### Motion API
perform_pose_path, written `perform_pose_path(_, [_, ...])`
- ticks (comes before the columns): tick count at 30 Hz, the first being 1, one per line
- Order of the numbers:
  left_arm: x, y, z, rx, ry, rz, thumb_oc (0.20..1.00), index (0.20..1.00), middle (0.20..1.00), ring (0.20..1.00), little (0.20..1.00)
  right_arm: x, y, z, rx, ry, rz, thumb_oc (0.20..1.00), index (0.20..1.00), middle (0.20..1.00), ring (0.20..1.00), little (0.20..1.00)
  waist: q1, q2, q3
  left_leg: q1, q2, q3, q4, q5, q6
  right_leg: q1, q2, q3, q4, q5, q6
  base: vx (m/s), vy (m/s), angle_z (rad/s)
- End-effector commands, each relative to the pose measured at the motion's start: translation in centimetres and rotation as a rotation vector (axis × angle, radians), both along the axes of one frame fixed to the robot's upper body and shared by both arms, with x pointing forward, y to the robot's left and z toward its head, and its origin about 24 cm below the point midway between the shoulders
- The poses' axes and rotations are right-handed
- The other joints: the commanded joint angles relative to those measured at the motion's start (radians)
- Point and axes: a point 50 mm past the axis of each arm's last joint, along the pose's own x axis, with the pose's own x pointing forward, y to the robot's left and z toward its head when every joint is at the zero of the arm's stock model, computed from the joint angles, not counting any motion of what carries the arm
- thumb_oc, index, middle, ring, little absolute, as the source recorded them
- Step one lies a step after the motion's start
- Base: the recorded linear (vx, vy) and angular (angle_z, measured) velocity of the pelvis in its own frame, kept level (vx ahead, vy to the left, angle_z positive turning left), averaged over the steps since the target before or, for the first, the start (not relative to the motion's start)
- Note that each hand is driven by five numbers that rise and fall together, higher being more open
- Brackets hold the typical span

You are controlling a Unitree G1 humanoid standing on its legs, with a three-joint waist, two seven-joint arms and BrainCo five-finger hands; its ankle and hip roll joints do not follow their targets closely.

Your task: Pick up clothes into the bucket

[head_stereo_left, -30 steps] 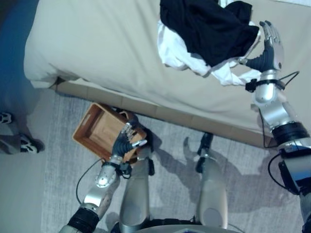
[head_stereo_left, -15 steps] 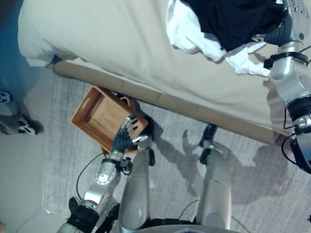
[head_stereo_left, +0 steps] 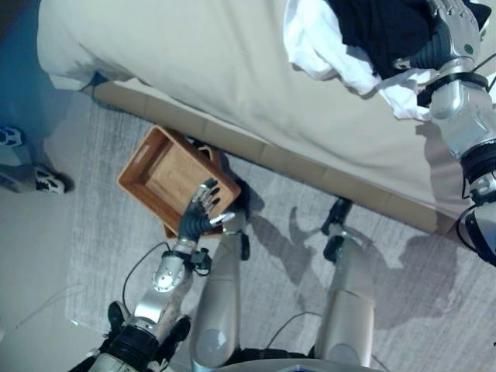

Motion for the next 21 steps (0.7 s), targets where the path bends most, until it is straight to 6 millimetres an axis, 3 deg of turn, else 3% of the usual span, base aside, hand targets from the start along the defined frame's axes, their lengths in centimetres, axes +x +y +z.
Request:
perform_pose_path(1, [-0.4, 0.3, 1.8, -0.031, -0.093, 0.002, 1.0, 1.0, 1.0, 1.0, 1.0, -1.0, -0.1, 4.0, 0.014, -0.107, 0.033, 0.2, 0.2, 0.2, 0.2, 0.2, 0.013, -0.008, -0.004, -0.028, 0.018, -0.031, 0.075, -0.072, -0.024, 0.038, -0.009, 0.041, -0.028, 0.044, 0.073, 0.0, 0.0, 0.03])
perform_pose_path(12, [-0.1, 0.2, 1.8, -0.036, -0.096, 0.015, 1.0, 1.0, 1.0, 1.0, 1.0, -1.0, -0.9, 3.3, 0.085, -0.099, 0.029, 0.2, 0.2, 0.2, 0.2, 0.2, 0.009, -0.015, 0.009, 0.016, 0.02, -0.025, 0.048, -0.068, -0.025, 0.078, -0.011, 0.028, -0.055, 0.055, 0.076, 0.0, 0.0, 0.0])
perform_pose_path(19, [0.2, 0.3, 1.3, -0.009, -0.08, 0.031, 1.0, 1.0, 1.0, 1.0, 1.0, -1.3, 0.0, 1.5, 0.131, -0.11, 0.124, 0.2, 0.2, 0.2, 0.2, 0.2, -0.008, -0.037, 0.003, 0.1, 0.028, -0.02, 0.02, -0.069, -0.03, 0.167, -0.006, 0.014, -0.095, 0.068, 0.08, 0.01, -0.004, 0.0])
perform_pose_path(21, [0.2, 0.7, 0.8, 0.014, -0.058, 0.045, 1.0, 1.0, 1.0, 1.0, 1.0, -1.8, 0.8, 0.1, 0.149, -0.112, 0.201, 0.2, 0.2, 0.2, 0.2, 0.2, -0.021, -0.052, -0.014, 0.167, 0.036, -0.014, -0.011, -0.07, -0.036, 0.233, -0.002, 0.0, -0.135, 0.082, 0.086, 0.06, -0.031, -0.01])
